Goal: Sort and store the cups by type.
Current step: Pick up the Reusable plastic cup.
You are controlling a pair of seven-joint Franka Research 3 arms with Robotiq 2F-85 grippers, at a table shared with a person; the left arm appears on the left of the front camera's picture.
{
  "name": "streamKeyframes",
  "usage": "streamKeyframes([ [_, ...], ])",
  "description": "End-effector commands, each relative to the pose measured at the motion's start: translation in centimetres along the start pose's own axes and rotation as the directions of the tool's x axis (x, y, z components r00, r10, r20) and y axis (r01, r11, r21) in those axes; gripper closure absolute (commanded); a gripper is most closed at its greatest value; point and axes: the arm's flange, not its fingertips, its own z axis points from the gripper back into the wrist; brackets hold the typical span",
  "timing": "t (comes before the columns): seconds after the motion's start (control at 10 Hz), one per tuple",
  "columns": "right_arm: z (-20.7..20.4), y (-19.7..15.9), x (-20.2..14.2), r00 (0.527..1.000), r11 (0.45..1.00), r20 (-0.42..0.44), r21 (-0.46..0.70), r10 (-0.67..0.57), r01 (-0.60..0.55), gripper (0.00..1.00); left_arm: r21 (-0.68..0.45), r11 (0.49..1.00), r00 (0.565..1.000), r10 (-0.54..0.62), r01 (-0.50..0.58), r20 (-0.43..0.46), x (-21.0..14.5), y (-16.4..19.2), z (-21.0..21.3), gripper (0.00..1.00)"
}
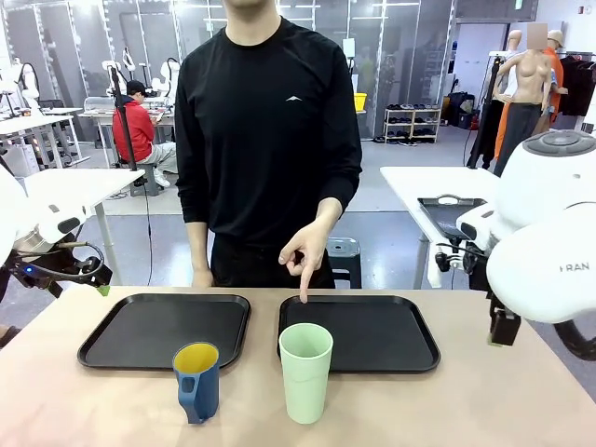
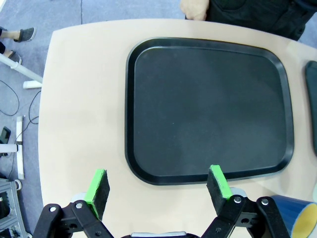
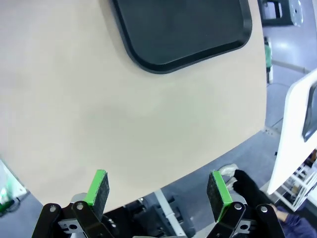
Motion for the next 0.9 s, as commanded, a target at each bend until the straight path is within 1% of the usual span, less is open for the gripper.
streamKeyframes([
  [0.0, 0.0, 1.9, -2.2, 0.996, 0.997, 0.032, -0.028, 0.080, -0.079, 0.00, 0.000, 1.000, 1.000, 0.001, -0.001, 0.001, 0.0, 0.0, 0.0, 0.00],
  [0.1, -0.2, 1.5, -2.2, 0.995, 0.995, 0.037, -0.032, 0.094, -0.093, 0.00, 0.000, 1.000, 1.000, 0.001, -0.001, 0.001, 0.0, 0.0, 0.0, 0.00],
  [0.2, -0.5, 0.8, -2.0, 0.999, 0.998, 0.029, -0.051, 0.041, -0.039, 0.00, 0.000, 1.000, 1.000, 0.001, -0.001, 0.001, 0.0, 0.0, 0.0, 0.00],
  [0.3, 0.7, -0.4, -0.8, 0.998, 0.998, 0.013, -0.017, 0.069, -0.069, 0.00, 0.000, 1.000, 1.000, 0.001, -0.001, 0.001, 0.0, 0.0, 0.0, 0.00],
  [0.6, 0.7, -0.6, -0.9, 0.998, 0.998, 0.018, -0.023, 0.066, -0.065, 0.00, 0.000, 1.000, 1.000, 0.001, -0.001, 0.001, 0.0, 0.0, 0.0, 0.00],
  [0.7, -0.6, -0.4, -0.3, 0.974, 0.974, 0.003, 0.026, 0.226, -0.226, 0.00, 0.000, 1.000, 1.000, 0.001, -0.001, 0.001, 0.0, 0.0, 0.0, 0.00],
  [0.8, -1.7, 0.2, 0.0, 0.947, 0.950, 0.114, 0.049, 0.302, -0.309, 0.00, 0.000, 1.000, 1.000, 0.001, -0.001, 0.001, 0.0, 0.0, 0.0, 0.00],
])
